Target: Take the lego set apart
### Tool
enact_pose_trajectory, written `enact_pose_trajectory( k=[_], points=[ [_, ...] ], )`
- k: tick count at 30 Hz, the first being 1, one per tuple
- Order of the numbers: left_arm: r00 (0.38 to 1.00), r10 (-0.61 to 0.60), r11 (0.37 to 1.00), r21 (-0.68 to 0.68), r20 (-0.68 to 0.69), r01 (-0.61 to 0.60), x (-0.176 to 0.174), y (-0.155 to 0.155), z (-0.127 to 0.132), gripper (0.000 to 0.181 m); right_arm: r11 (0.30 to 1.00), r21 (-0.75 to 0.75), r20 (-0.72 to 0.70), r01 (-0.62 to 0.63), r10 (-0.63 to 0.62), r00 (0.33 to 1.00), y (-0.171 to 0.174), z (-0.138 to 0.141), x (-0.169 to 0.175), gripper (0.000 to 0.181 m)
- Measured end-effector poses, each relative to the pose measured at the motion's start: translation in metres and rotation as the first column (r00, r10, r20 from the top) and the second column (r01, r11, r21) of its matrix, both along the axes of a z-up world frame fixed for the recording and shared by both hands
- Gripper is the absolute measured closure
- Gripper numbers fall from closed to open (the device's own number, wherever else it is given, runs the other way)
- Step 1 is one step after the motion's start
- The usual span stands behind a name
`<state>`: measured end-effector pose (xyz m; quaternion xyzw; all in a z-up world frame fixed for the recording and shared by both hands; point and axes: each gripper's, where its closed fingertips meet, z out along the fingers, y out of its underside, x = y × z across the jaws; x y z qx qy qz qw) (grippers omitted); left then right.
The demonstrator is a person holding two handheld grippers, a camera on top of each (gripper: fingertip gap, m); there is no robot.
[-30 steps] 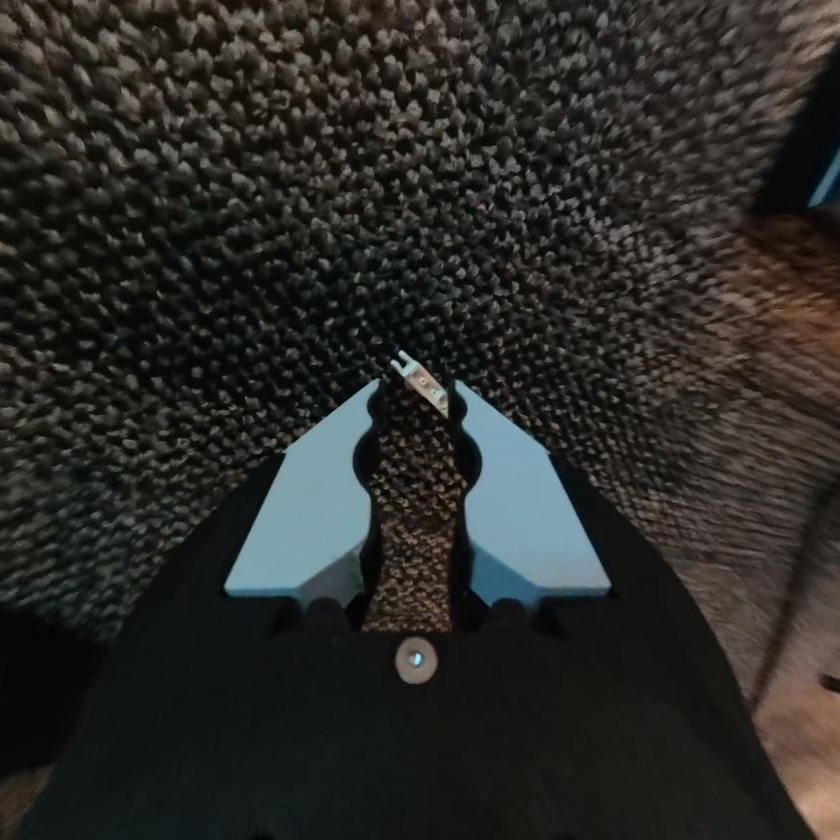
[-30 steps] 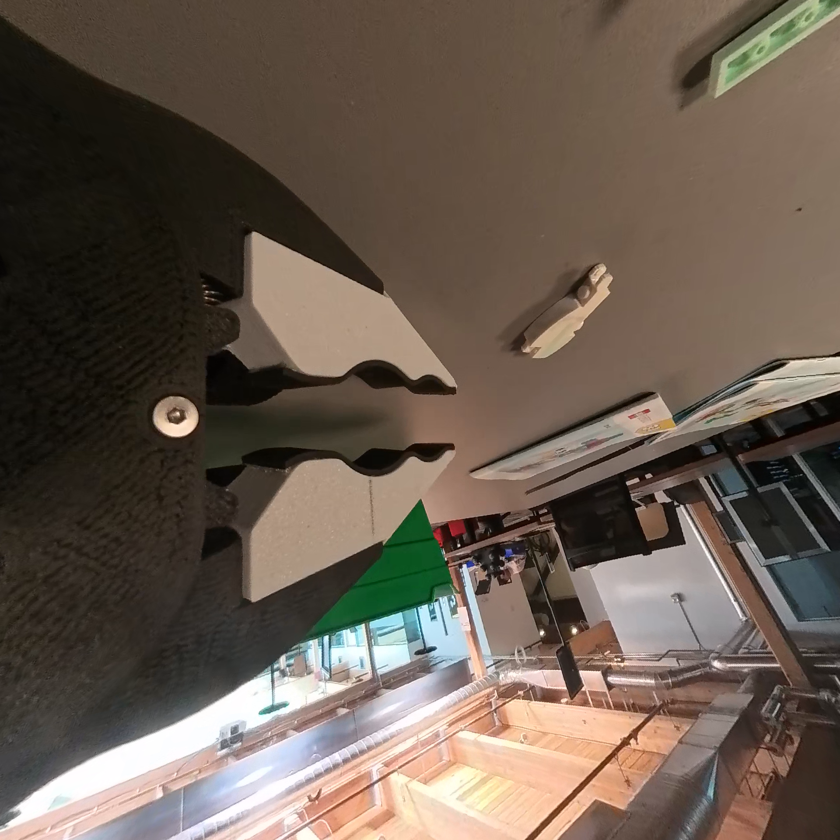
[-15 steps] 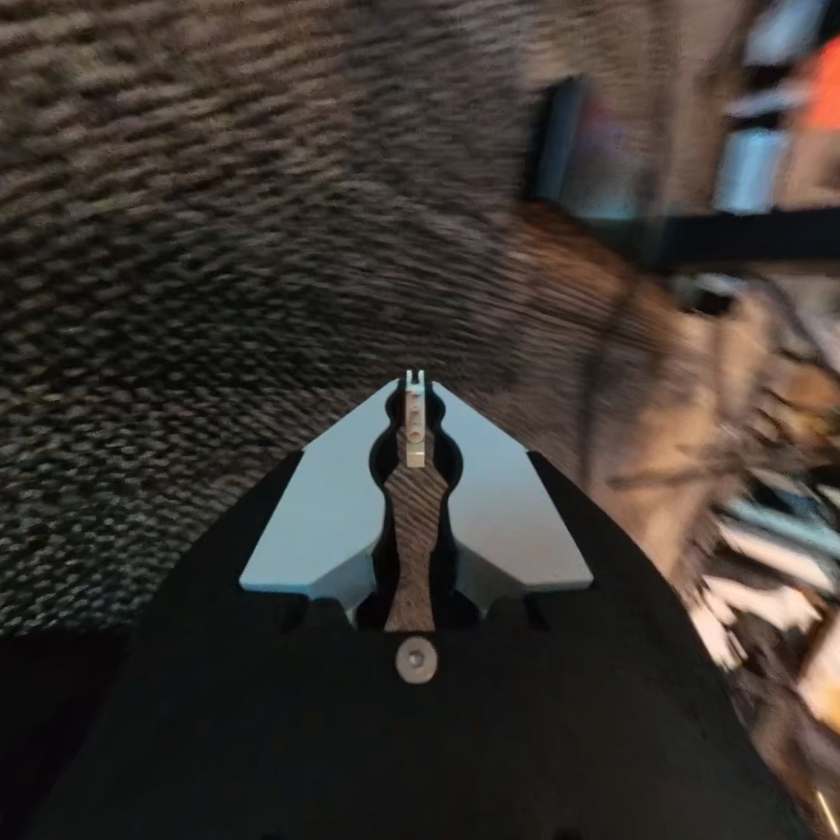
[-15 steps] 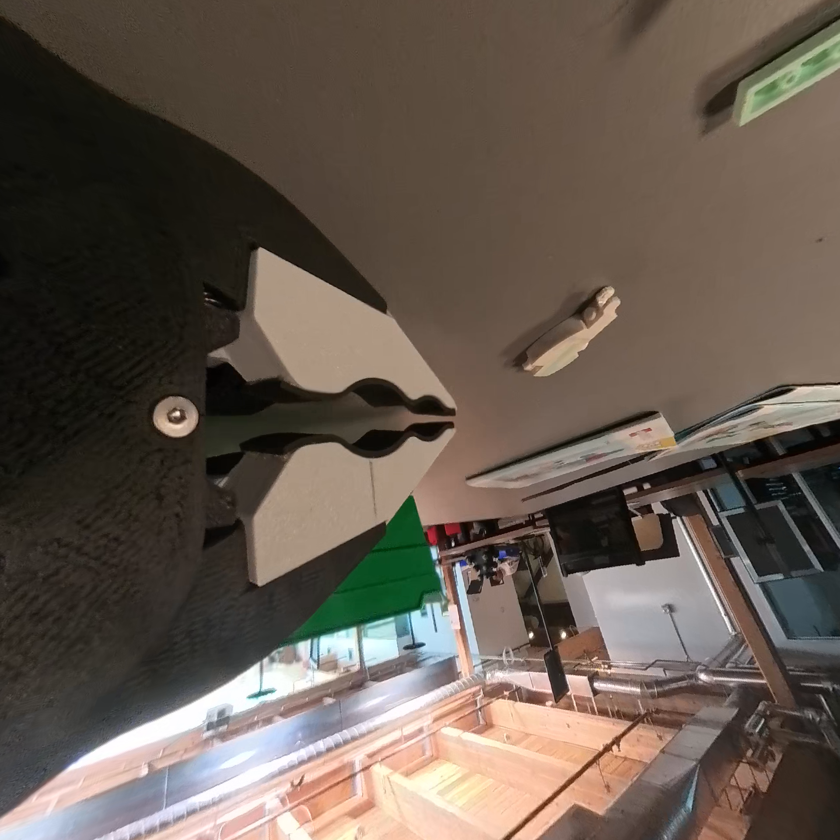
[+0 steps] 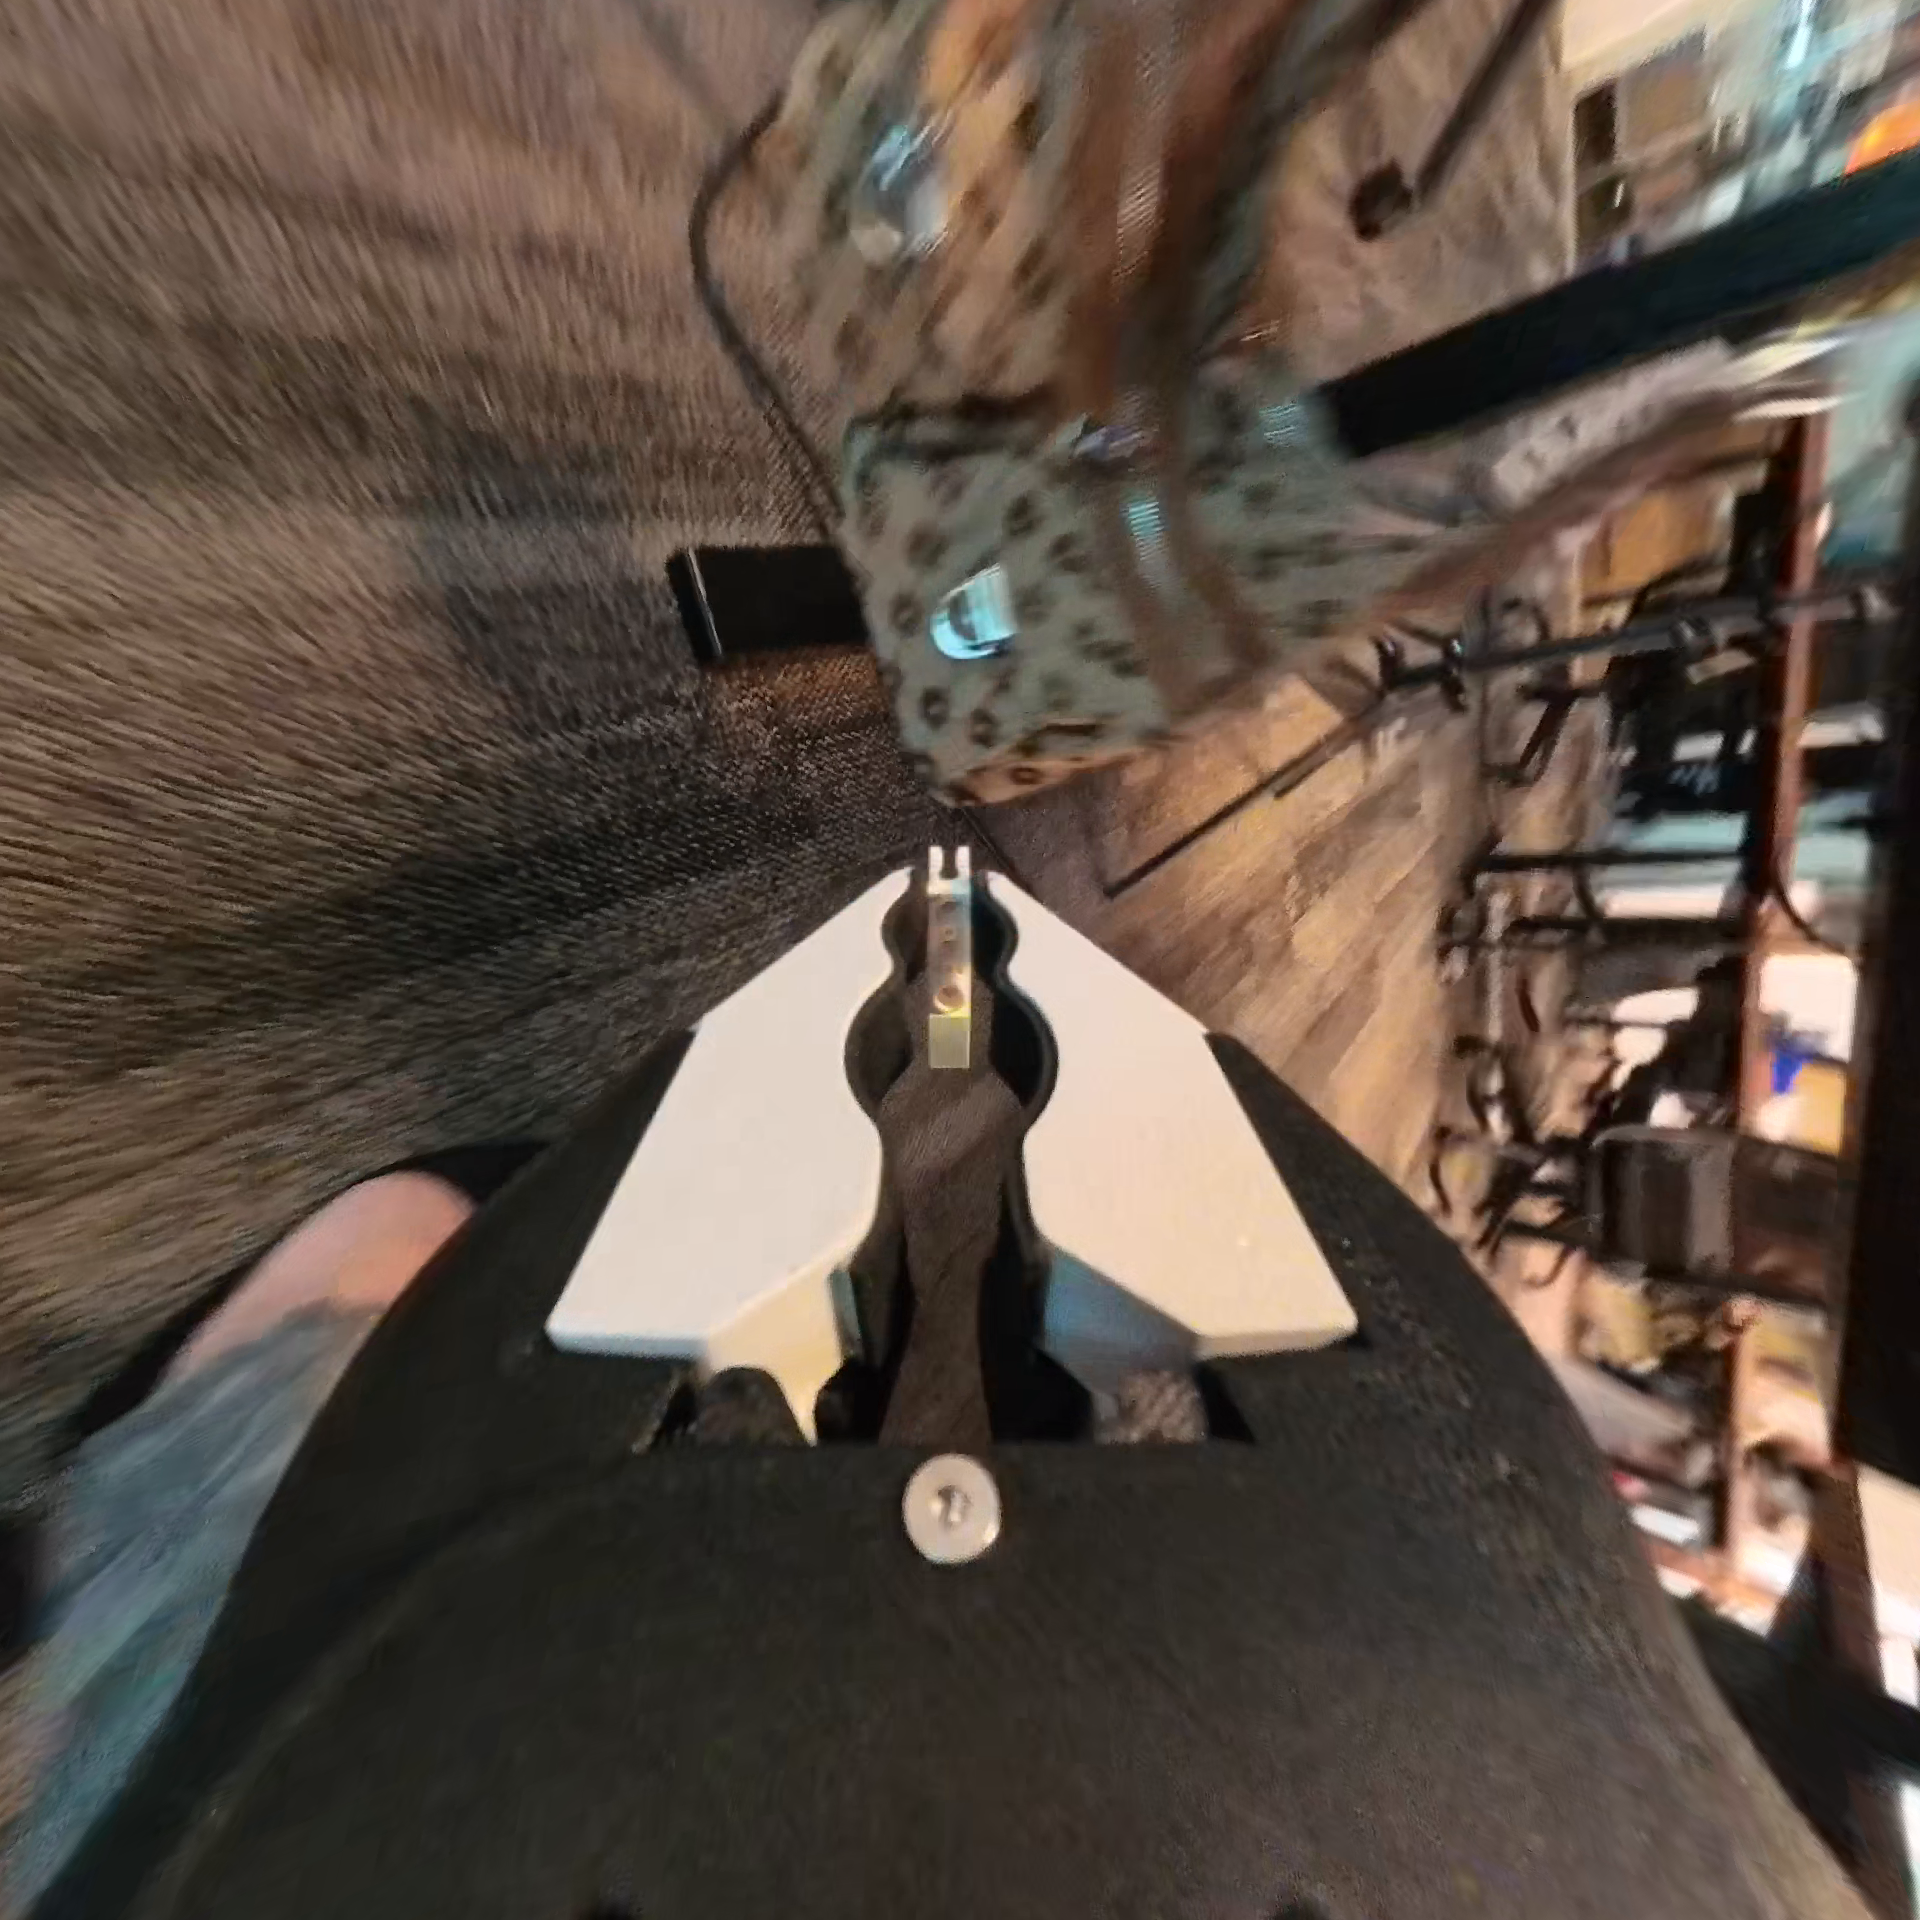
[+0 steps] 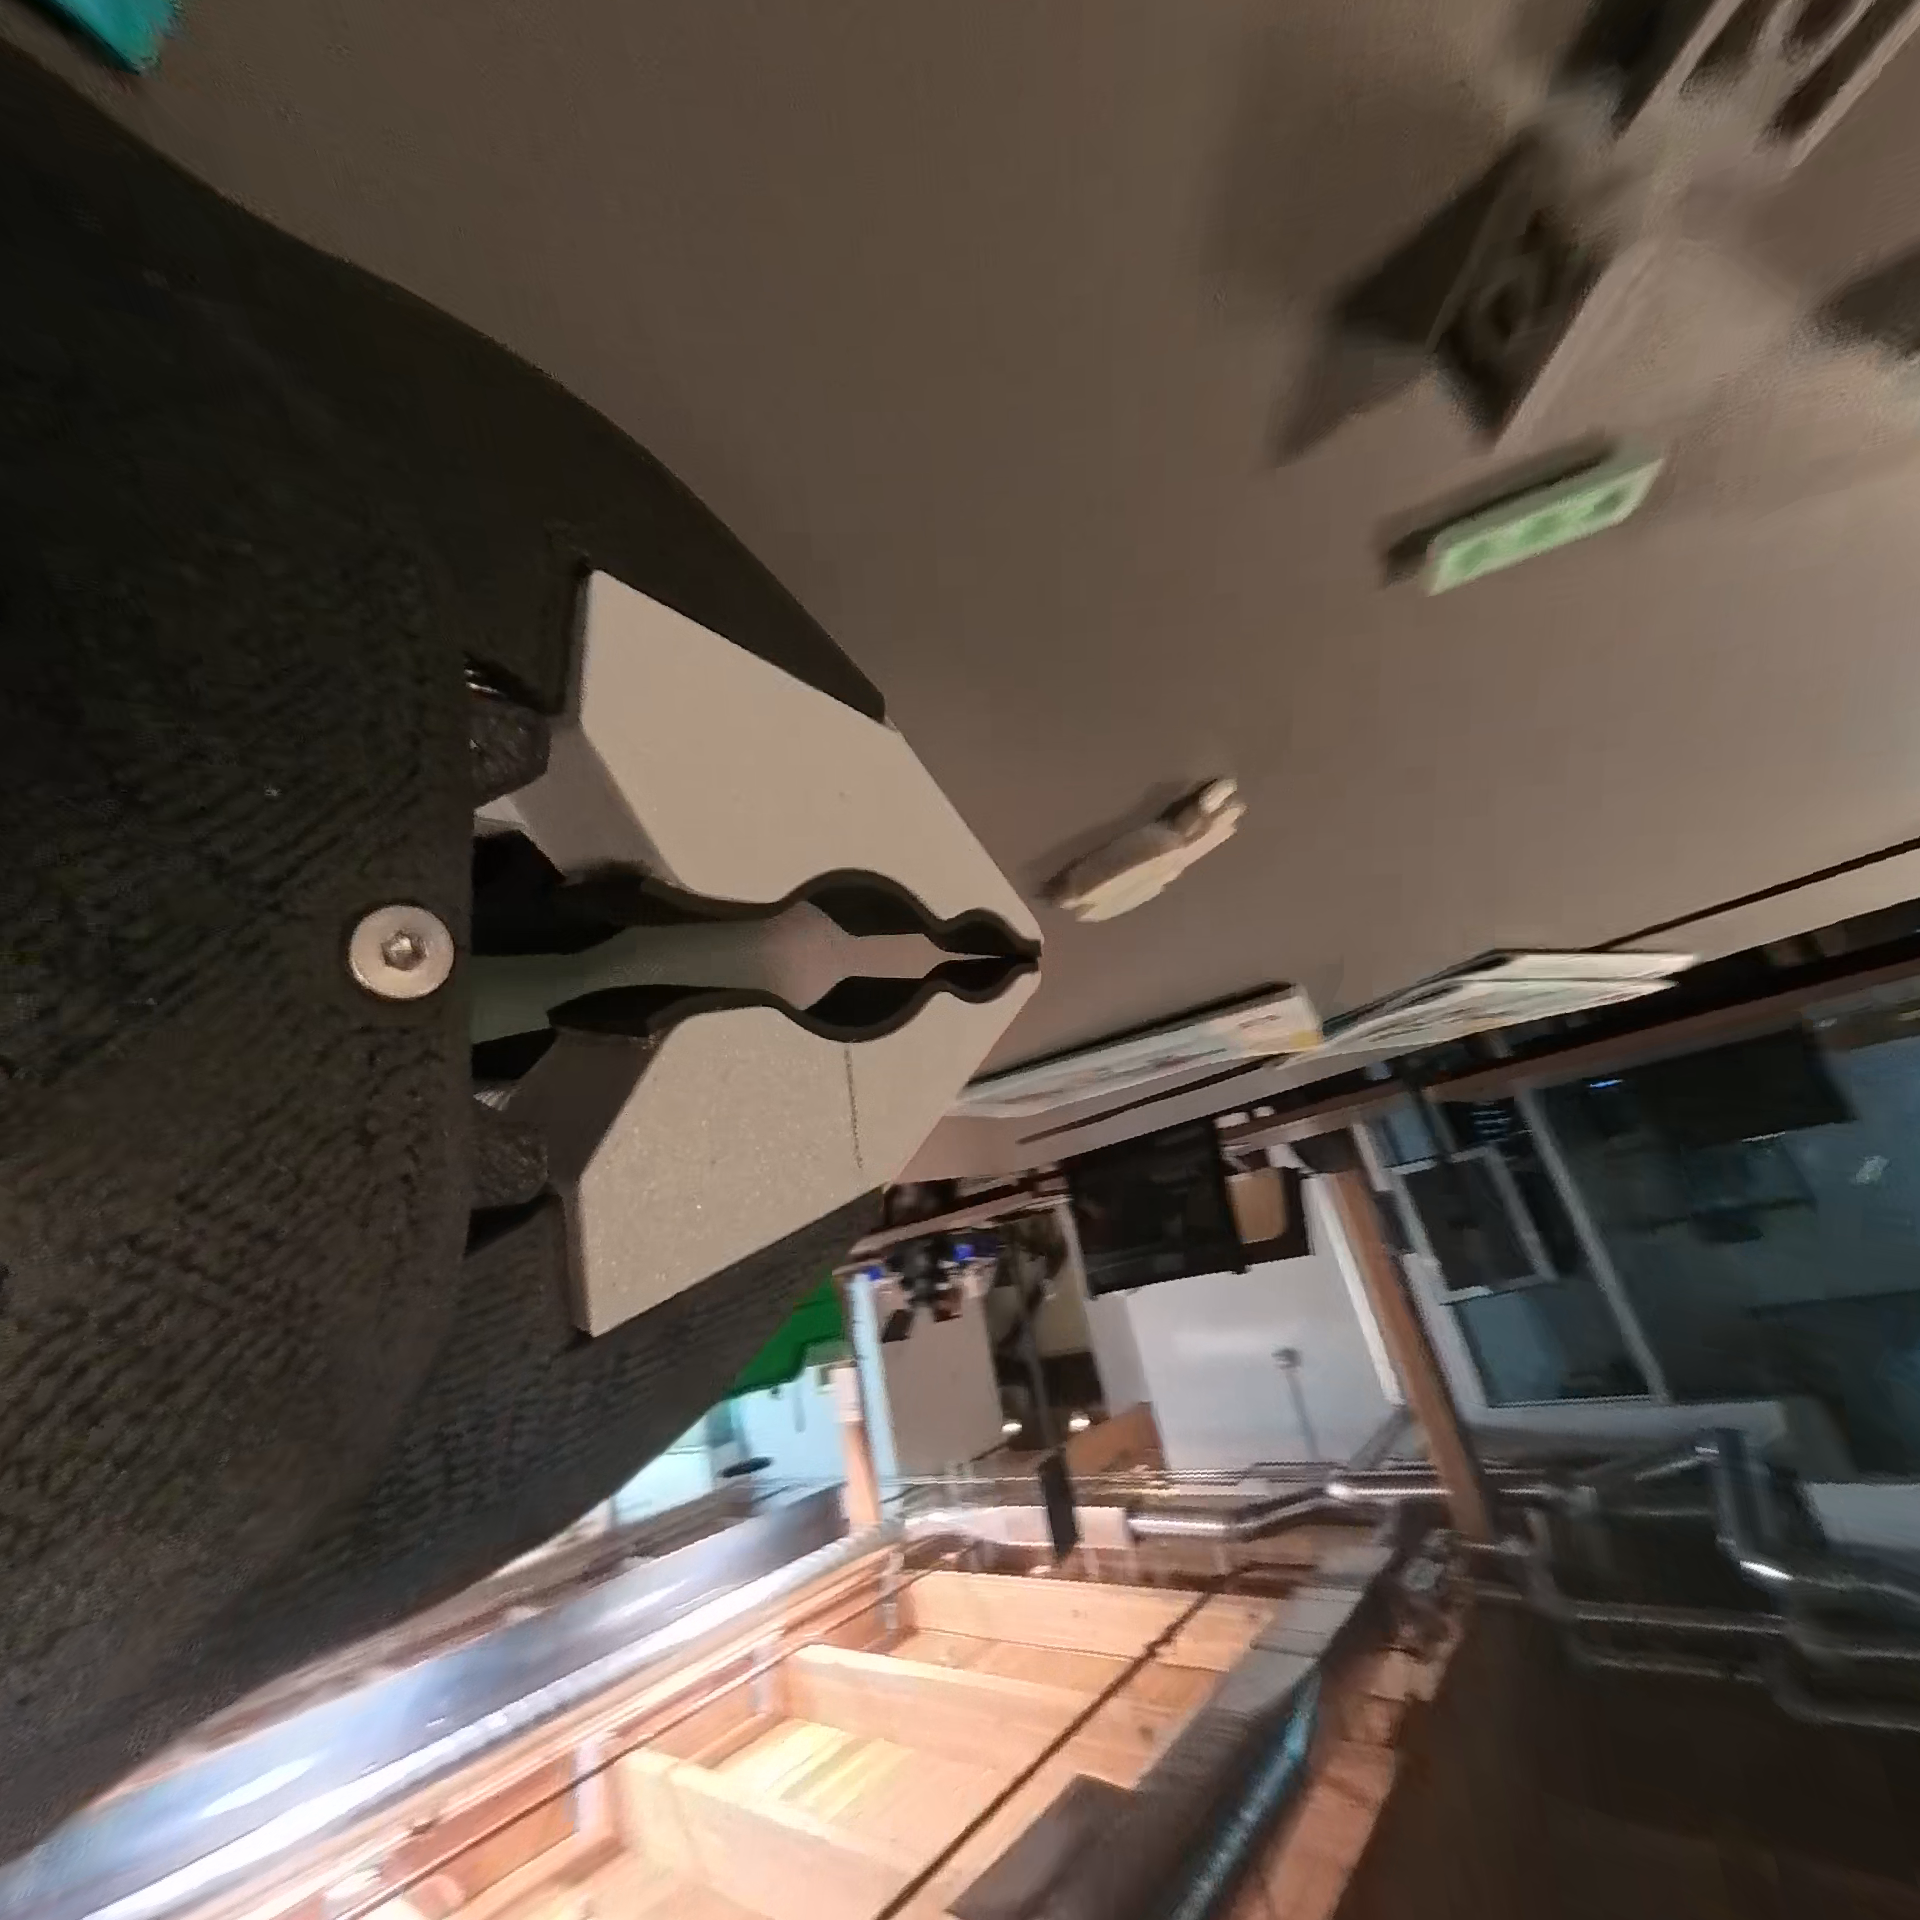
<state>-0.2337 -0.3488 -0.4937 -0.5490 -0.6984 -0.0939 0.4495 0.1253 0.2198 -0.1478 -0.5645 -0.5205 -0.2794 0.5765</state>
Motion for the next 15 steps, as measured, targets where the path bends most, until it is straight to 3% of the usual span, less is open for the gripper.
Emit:
enact_pose_trajectory(
  k=[5,8,11,15],
  points=[
    [0.987,-0.13,0.982,-0.148,-0.095,0.115,0.018,-0.044,0.136,0.174,0.998,0.002,-0.021,-0.063,0.063,0.998,-0.007,0.003,-0.009,0.178],
    [0.965,-0.187,0.967,-0.206,-0.181,0.149,0.013,-0.048,0.215,0.174,0.996,0.002,-0.032,-0.084,0.084,0.996,-0.01,0.004,-0.012,0.175],
    [0.906,-0.273,0.953,-0.221,-0.323,0.208,0.001,-0.022,0.299,0.174,0.993,-0.002,-0.045,-0.119,0.119,0.992,-0.013,0.005,-0.017,0.173],
    [0.738,-0.412,0.911,-0.214,-0.534,0.354,-0.002,0.048,0.401,0.174,0.99,-0.045,-0.106,-0.133,0.127,0.986,-0.01,0.008,-0.019,0.167]
  ],
)
